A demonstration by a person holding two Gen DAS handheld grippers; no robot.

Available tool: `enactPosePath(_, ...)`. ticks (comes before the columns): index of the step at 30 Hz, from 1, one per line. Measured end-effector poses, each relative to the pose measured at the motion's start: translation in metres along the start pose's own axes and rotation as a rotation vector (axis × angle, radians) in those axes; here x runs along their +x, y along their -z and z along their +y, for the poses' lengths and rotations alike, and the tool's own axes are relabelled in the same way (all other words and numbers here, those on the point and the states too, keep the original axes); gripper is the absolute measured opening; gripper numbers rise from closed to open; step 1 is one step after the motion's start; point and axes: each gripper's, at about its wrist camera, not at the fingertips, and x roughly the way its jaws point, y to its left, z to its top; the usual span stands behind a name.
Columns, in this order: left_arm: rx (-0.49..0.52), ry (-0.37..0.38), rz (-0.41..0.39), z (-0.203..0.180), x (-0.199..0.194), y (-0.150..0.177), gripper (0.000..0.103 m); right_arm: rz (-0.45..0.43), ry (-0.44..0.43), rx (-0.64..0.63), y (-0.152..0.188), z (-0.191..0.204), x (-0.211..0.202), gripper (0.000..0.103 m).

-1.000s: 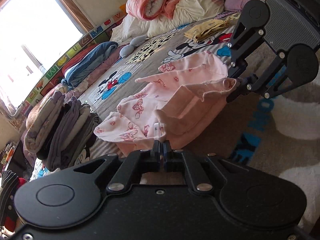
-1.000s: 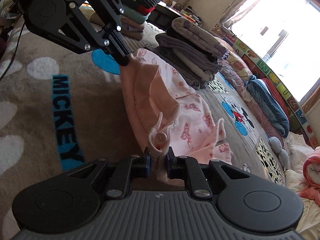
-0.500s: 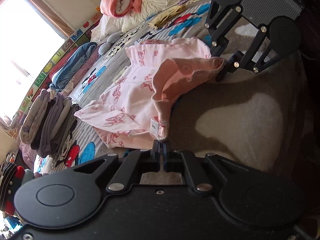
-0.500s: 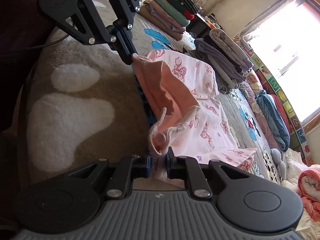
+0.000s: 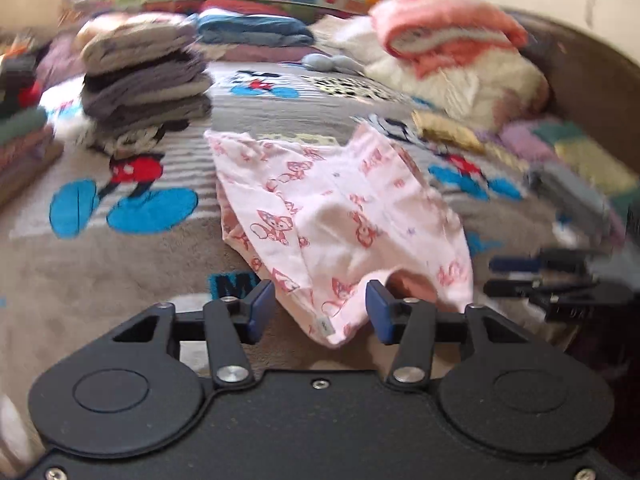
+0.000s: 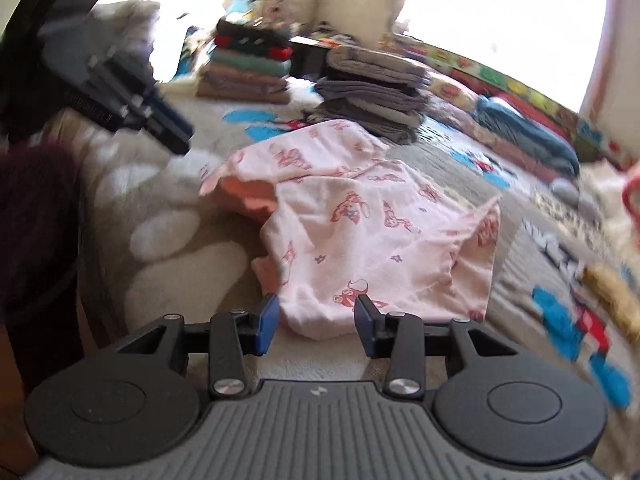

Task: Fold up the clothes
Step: 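Open both tools and lay the garment flat on the blanket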

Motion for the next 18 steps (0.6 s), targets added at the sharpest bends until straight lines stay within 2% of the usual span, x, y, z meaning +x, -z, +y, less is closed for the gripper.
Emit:
enactPosePath(3, -0.326, 0.023, 0.016, 0.021, 0.018, 0.007, 0.05, -0.101, -0.045, 0.46, 0.025, -0.037, 0.005, 0.044)
enactPosePath(5, -0.473, 0.037, 0.021, 0.029, 0.027, 0.019, 0.05, -0.167, -0.076, 0.757, 0.042, -0.06, 0.008, 0.046)
enactPosePath(6, -0.509, 0.049, 0.023, 0.031, 0.03, 0.023, 0.05, -0.178, -0.088, 0.826, 0.048, -0.064, 0.012, 0.046)
enactPosePath(8, -0.581, 0.073, 0.026, 0.034, 0.035, 0.032, 0.05, -0.184, -0.107, 0.904, 0.056, -0.065, 0.02, 0.051)
enactPosePath(13, -0.747, 0.128, 0.031, 0.042, 0.048, 0.05, 0.05, -0.197, -0.155, 1.097, 0.076, -0.069, 0.04, 0.051)
enactPosePath(17, -0.696, 0.113, 0.012, 0.038, 0.047, 0.049, 0.045, -0.187, -0.117, 1.046, 0.071, -0.059, 0.047, 0.05)
enactPosePath(18, -0.674, 0.104, 0.007, 0.038, 0.047, 0.049, 0.021, -0.18, -0.105, 1.012, 0.069, -0.055, 0.048, 0.048)
